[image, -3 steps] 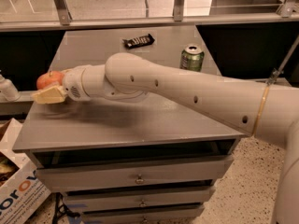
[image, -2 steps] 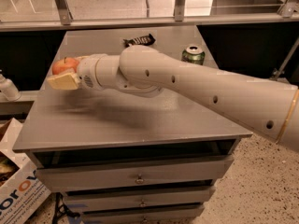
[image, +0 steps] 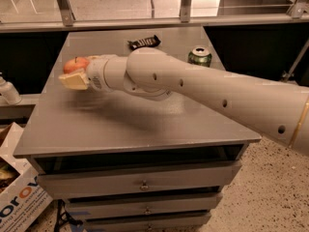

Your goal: Move apple near rxbar chocolate

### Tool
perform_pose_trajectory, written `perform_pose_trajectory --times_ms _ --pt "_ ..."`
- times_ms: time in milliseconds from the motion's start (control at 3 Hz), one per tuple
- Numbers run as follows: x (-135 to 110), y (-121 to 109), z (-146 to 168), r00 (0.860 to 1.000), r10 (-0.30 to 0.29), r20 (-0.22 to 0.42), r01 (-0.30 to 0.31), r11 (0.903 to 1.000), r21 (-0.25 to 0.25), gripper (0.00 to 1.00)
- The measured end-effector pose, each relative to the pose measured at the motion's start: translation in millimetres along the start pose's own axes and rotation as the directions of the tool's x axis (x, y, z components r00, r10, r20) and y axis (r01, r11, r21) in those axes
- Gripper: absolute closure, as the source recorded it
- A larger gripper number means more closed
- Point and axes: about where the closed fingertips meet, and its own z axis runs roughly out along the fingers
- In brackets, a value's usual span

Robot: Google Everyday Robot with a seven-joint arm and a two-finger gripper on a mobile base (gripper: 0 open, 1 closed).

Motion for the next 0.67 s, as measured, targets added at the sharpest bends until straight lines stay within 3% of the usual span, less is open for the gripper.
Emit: perform_pose_trajectory --times_ms 333,667 --pt "15 -55 -10 1.000 -0.009 -0.004 0.009 0.9915 0.129 1.00" --pt "39 -117 -21 1.000 0.001 -0.015 0.002 0.9678 0.252 1.00"
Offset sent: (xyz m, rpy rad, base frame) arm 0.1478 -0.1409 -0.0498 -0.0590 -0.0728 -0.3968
